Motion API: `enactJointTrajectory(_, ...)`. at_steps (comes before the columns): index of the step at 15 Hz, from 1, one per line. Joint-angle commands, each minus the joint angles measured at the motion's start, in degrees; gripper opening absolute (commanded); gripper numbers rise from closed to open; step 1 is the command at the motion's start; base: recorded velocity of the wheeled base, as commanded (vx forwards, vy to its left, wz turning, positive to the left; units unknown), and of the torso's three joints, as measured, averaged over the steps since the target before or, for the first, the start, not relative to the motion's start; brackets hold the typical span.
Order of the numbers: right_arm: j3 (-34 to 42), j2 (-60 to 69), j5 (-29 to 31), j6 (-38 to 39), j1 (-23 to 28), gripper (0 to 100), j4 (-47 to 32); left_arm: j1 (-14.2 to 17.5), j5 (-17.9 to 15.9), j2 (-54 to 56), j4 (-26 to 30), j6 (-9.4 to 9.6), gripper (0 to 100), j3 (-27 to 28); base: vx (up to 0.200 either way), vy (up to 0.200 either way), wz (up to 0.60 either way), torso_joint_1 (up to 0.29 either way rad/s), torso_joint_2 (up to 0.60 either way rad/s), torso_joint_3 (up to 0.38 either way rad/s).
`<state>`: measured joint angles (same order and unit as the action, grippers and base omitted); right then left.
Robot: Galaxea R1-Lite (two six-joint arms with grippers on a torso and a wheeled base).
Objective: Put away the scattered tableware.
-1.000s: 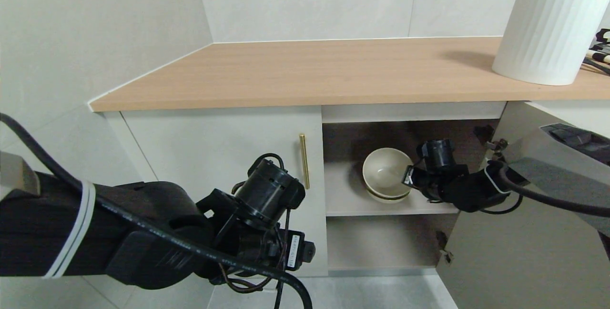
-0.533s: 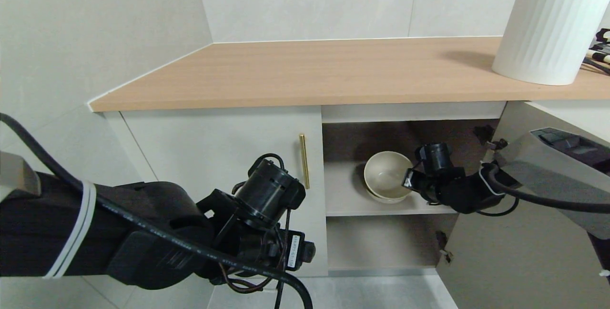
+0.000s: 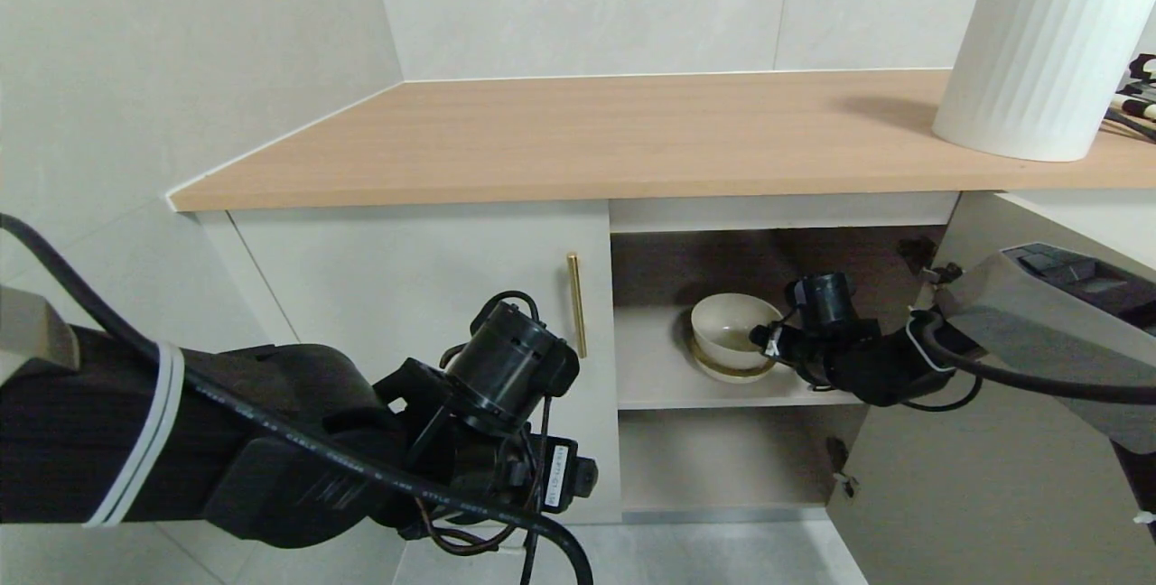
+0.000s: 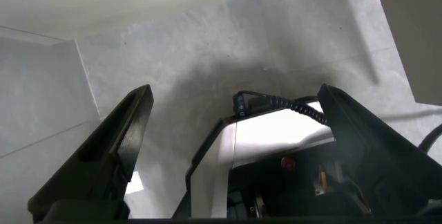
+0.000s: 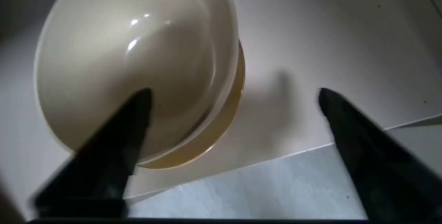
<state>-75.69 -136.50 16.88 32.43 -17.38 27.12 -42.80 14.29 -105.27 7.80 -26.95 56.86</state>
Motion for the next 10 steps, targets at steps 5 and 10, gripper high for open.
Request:
enactJointTrajectory(5,2.4,3.3,-0.4,-0.1,-0.4,100,-0.4,0.6,0.6,0.9,0.0,-0.03,100,0.0,0.000,0.000,0.00,0.000,0.00,0.000)
enactJointTrajectory(10,19.2,26.4,-7.3,-2.1,-7.0,100,-7.5,4.9,2.2,16.1,0.4,0.15,100,-3.3,0.000,0.000,0.00,0.000,0.00,0.000)
